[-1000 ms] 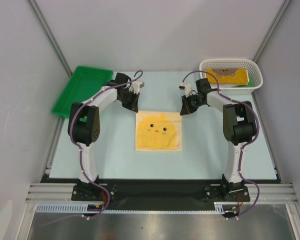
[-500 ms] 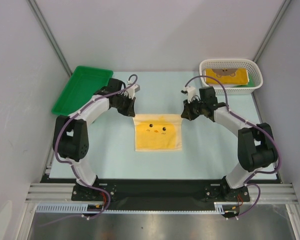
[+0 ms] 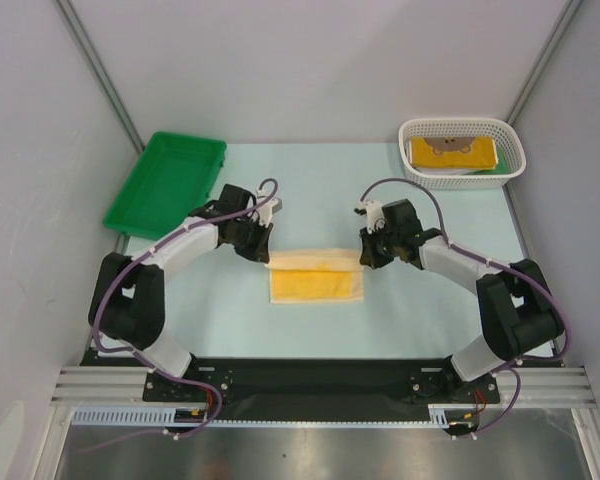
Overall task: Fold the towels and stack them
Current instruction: Fold the towel
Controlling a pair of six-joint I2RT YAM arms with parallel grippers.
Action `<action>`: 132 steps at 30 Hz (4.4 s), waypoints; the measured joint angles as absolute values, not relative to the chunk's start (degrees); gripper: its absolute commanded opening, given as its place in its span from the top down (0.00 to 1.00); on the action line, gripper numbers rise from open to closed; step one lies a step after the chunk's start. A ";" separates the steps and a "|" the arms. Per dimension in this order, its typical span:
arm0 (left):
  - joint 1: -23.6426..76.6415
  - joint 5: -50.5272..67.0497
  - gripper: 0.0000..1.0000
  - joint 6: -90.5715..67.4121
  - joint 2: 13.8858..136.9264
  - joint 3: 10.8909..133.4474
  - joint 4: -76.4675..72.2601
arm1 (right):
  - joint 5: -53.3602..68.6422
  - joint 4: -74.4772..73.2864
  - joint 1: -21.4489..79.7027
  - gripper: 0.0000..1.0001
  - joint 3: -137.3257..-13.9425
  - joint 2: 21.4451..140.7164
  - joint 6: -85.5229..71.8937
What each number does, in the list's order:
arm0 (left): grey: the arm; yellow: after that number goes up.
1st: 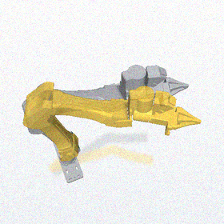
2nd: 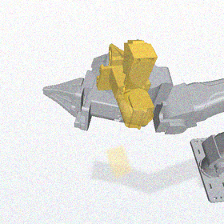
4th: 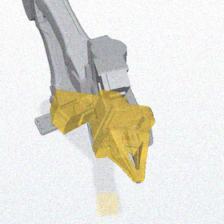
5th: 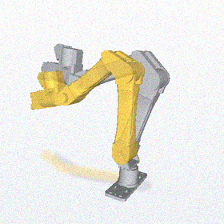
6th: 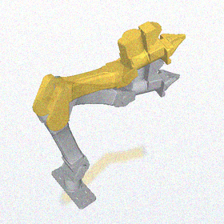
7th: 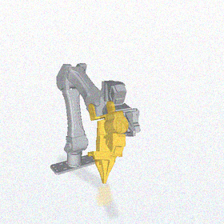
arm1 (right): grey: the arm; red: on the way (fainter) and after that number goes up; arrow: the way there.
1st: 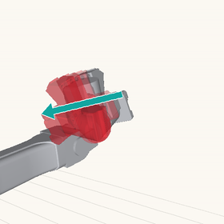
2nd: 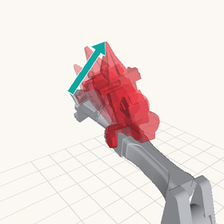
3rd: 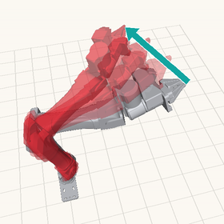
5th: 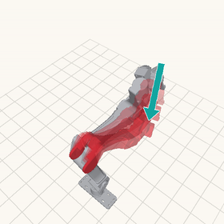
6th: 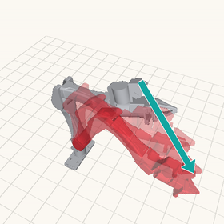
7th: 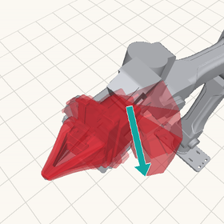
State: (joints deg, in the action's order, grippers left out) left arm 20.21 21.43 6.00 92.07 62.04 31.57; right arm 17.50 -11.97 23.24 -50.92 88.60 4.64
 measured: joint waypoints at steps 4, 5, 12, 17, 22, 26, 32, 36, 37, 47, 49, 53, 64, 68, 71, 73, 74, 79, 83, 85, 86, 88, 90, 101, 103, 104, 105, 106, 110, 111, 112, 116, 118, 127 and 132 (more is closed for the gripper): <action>21.93 19.86 1.00 4.54 90.74 58.63 31.66 | 14.83 -14.17 24.80 1.00 -49.19 87.53 1.87; 22.22 19.70 1.00 4.21 90.65 58.30 31.68 | 14.20 -14.63 24.91 1.00 -49.17 87.37 1.04; 23.64 18.65 1.00 1.83 88.49 56.88 31.62 | 12.75 -16.19 25.96 1.00 -46.48 82.11 -3.25; 24.80 16.82 1.00 0.93 88.38 56.01 32.84 | 12.25 -16.75 27.27 1.00 -46.06 81.84 -6.52; 25.96 15.88 0.98 -0.71 87.11 54.30 33.98 | 12.27 -18.00 27.92 1.00 -45.32 81.84 -7.99; 26.72 15.57 0.93 -1.83 86.21 54.08 34.24 | 12.21 -19.31 28.01 0.96 -45.32 81.84 -9.13; 28.14 13.85 0.75 -3.16 86.19 53.04 35.73 | 12.25 -20.82 28.01 0.75 -45.17 82.02 -10.85; 29.34 12.93 0.69 -4.08 85.21 52.03 37.56 | 12.25 -23.53 28.01 0.67 -45.36 82.02 -11.27; 29.61 12.43 0.63 -4.36 84.29 51.83 38.13 | 12.25 -24.88 28.01 0.66 -45.84 82.00 -11.64; 29.89 10.31 0.57 -14.72 78.63 52.71 35.38 | 11.27 -25.43 29.30 0.68 -50.46 77.76 -21.19; 29.89 10.52 0.60 -17.43 78.96 52.53 33.28 | 10.74 -23.68 29.89 0.68 -50.17 77.89 -22.65; 29.95 10.66 0.65 -22.24 81.69 51.18 28.27 | 10.28 -20.80 31.24 0.69 -49.67 80.05 -24.01; 34.39 6.61 0.68 -28.10 83.99 42.44 24.34 | 7.97 -18.59 34.44 0.72 -43.27 84.01 -24.40; 35.53 4.16 0.62 -28.75 82.83 42.37 24.91 | 6.57 -19.44 35.05 0.72 -42.87 82.04 -24.38; 35.68 2.74 0.60 -28.93 82.06 43.11 27.57 | 5.76 -20.84 35.20 0.72 -42.87 79.90 -24.38; 35.68 2.48 0.59 -28.95 81.47 44.16 29.19 | 5.37 -21.78 35.20 0.72 -42.87 78.91 -24.38; 35.68 2.50 0.58 -28.93 80.88 44.91 29.93 | 5.37 -22.31 35.20 0.72 -42.87 78.48 -24.36; 35.68 7.01 0.58 -29.12 78.02 47.72 27.83 | 8.21 -22.09 35.18 0.71 -43.92 77.45 -24.69; 35.68 12.67 0.59 -30.94 79.79 47.37 21.37 | 14.46 -16.01 35.20 0.71 -44.10 77.65 -26.26; 35.73 14.33 0.60 -31.81 81.93 46.37 18.02 | 16.51 -12.25 35.20 0.71 -44.03 78.54 -27.03; 35.73 15.03 0.60 -32.29 83.11 45.50 16.53 | 17.34 -10.33 35.20 0.71 -43.70 79.24 -27.35; 35.73 15.66 0.60 -33.08 85.14 43.46 14.70 | 18.22 -6.72 35.20 0.71 -42.06 80.68 -27.59; 35.73 15.77 0.60 -33.47 86.30 41.98 14.20 | 18.46 -4.97 35.16 0.71 -40.10 82.13 -27.64; 32.53 15.20 0.54 -32.56 86.63 50.30 17.23 | 17.23 -7.25 28.95 0.72 -40.34 82.91 -26.02; 30.33 15.16 0.55 -32.12 86.96 51.24 17.17 | 17.26 -7.11 27.14 0.72 -41.65 83.13 -25.61; 29.28 15.03 0.55 -31.86 87.46 51.44 17.02 | 17.41 -6.68 26.28 0.72 -42.26 83.50 -25.34; 28.64 14.92 0.55 -31.62 87.96 51.51 16.88 | 17.45 -6.17 25.67 0.72 -42.72 84.07 -25.12; 27.77 14.81 0.55 -31.42 88.97 51.51 16.84 | 17.58 -5.41 24.82 0.72 -43.24 85.06 -24.84; 26.00 14.52 0.56 -30.94 93.43 51.42 16.86 | 18.61 -3.31 21.54 0.72 -44.60 90.54 -23.66; 25.82 14.52 0.56 -30.89 94.45 51.35 16.86 | 18.81 -3.16 20.67 0.73 -44.60 91.77 -23.29; 25.71 14.55 0.56 -30.94 95.02 51.33 16.86 | 18.87 -3.16 19.94 0.72 -44.60 92.73 -22.92; 25.69 14.66 0.54 -30.87 94.76 51.33 16.95 | 18.72 -4.62 18.35 0.71 -45.60 93.51 -21.10; 25.69 14.83 0.53 -30.48 94.30 51.51 17.65 | 18.24 -6.15 18.31 0.68 -46.74 92.97 -20.36; 26.44 16.34 0.50 -27.73 83.09 52.75 21.93 | 18.44 -12.29 19.03 0.38 -45.36 79.66 -21.10; 30.98 19.33 0.52 -30.04 81.28 46.37 16.12 | 18.31 -12.64 21.82 0.37 -42.65 78.59 -22.90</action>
